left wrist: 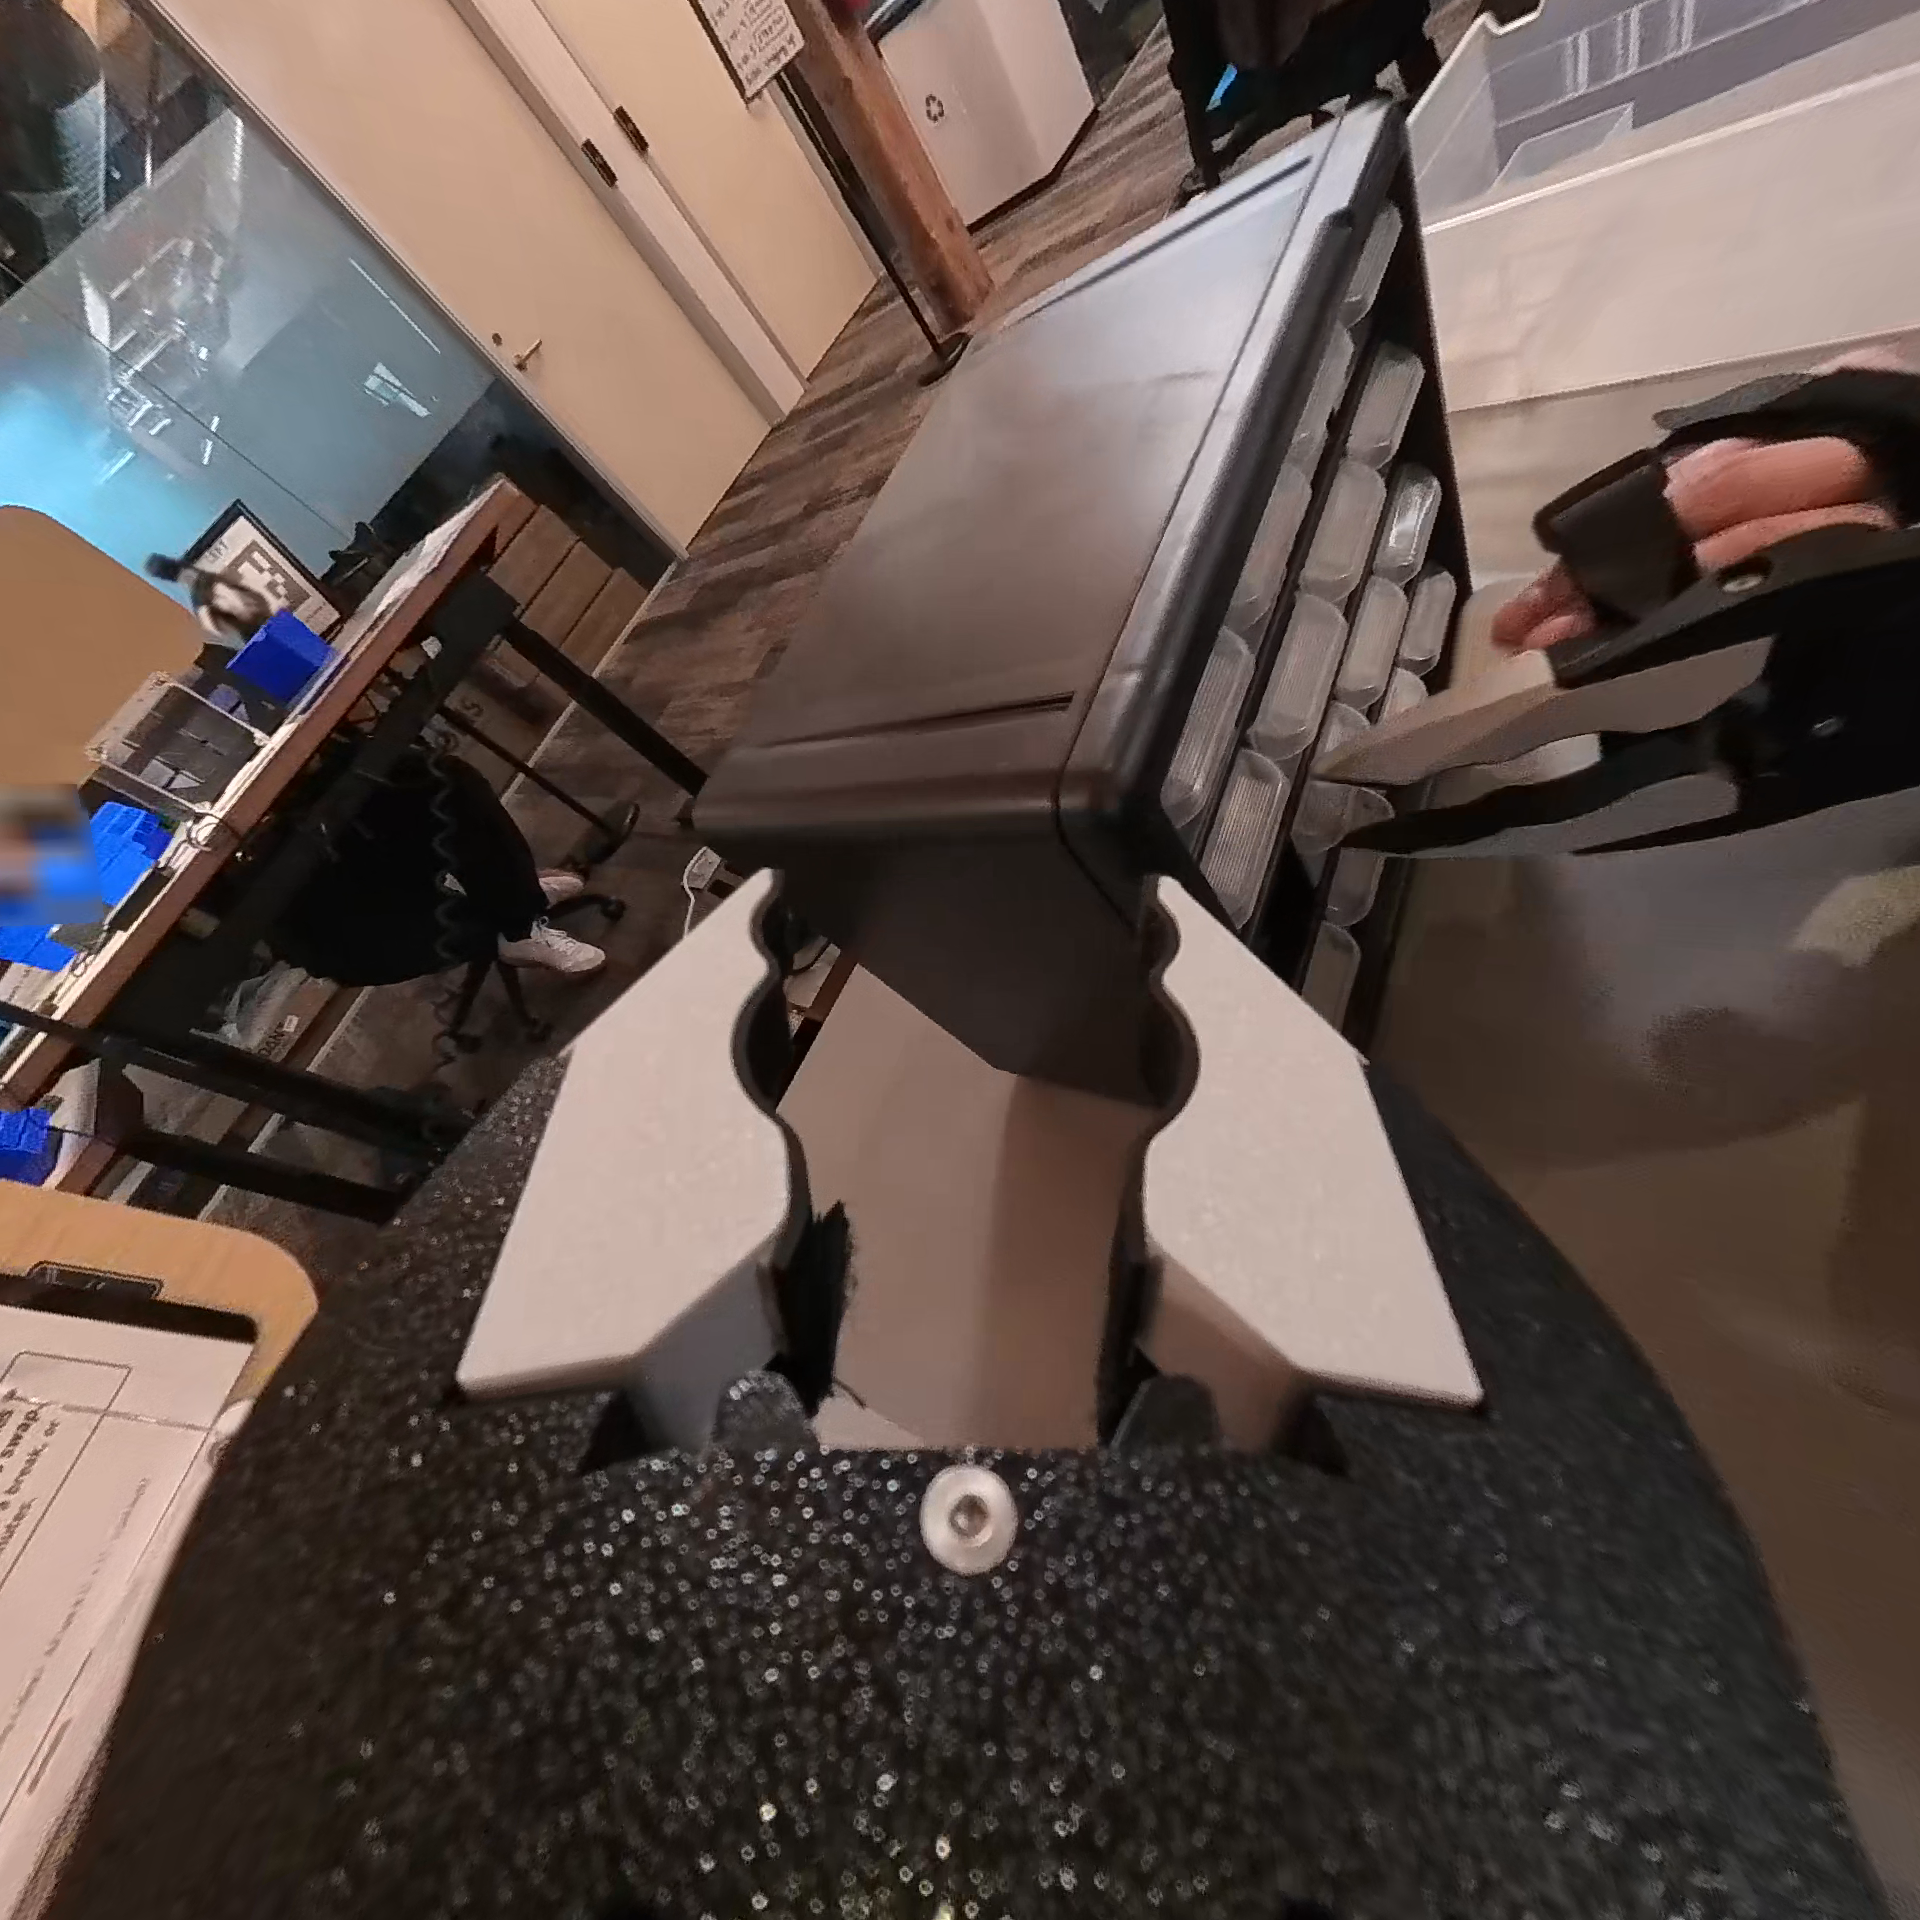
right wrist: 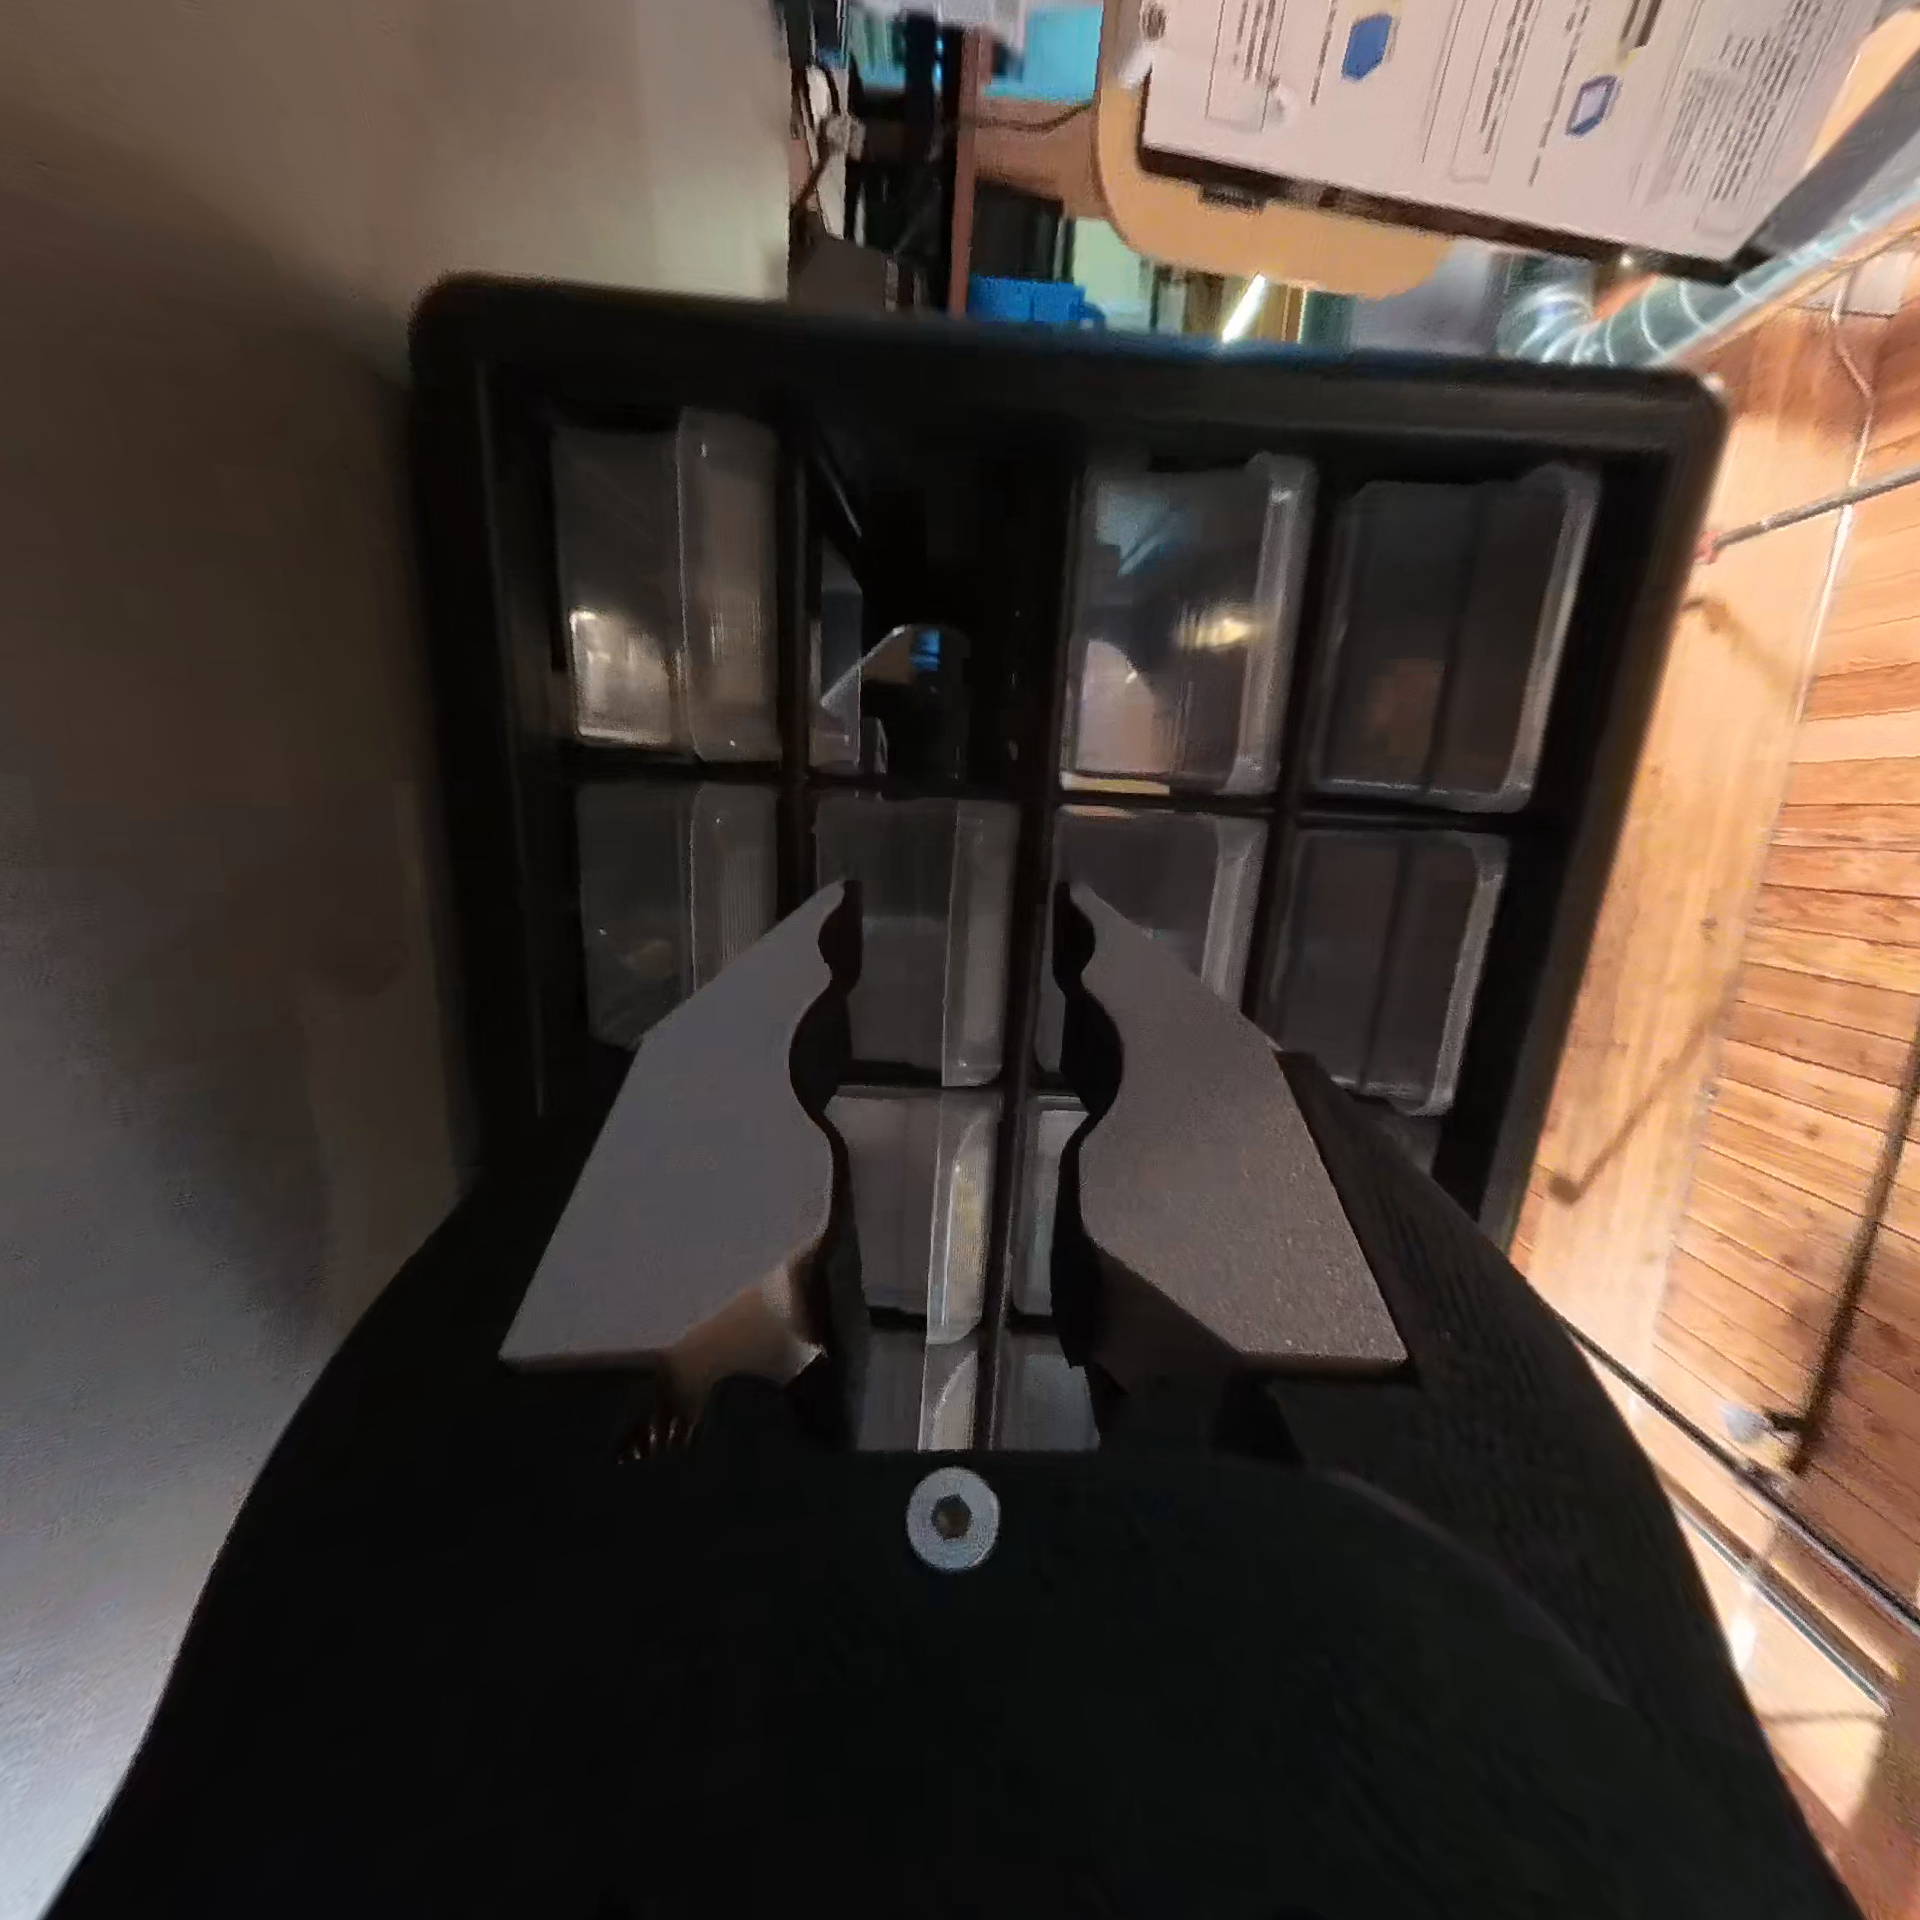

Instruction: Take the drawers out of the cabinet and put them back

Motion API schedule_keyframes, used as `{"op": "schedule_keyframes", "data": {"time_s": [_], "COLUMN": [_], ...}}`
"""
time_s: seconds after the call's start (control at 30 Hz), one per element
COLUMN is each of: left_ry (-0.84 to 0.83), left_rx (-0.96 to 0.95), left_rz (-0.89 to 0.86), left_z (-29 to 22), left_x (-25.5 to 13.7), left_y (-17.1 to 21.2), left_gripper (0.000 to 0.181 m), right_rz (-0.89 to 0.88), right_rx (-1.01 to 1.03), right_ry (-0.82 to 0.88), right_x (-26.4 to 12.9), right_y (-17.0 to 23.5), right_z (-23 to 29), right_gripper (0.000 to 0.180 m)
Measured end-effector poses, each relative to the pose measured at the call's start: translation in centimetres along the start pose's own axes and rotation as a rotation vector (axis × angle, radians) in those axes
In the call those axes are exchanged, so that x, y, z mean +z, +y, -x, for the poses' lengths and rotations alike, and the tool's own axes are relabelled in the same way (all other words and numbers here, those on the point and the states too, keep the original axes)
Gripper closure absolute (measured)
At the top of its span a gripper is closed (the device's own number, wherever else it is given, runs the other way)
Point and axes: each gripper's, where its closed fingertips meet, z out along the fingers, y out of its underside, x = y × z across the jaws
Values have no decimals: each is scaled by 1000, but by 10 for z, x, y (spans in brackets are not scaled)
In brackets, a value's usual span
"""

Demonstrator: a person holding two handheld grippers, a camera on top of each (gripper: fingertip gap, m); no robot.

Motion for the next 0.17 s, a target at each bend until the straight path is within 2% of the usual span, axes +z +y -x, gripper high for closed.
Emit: {"op": "schedule_keyframes", "data": {"time_s": [0.03,0.1,0.17], "left_ry": [3,8,13], "left_rx": [1,3,5], "left_rz": [1,1,1], "left_z": [0,-1,-1], "left_x": [1,2,4], "left_y": [1,1,1], "left_gripper": [116,117,118], "right_rz": [7,4,8], "right_rx": [-5,-5,-11], "right_ry": [7,29,56], "right_x": [3,4,2], "right_y": [2,2,1], "right_z": [1,0,-4], "right_gripper": [144,147,163]}}
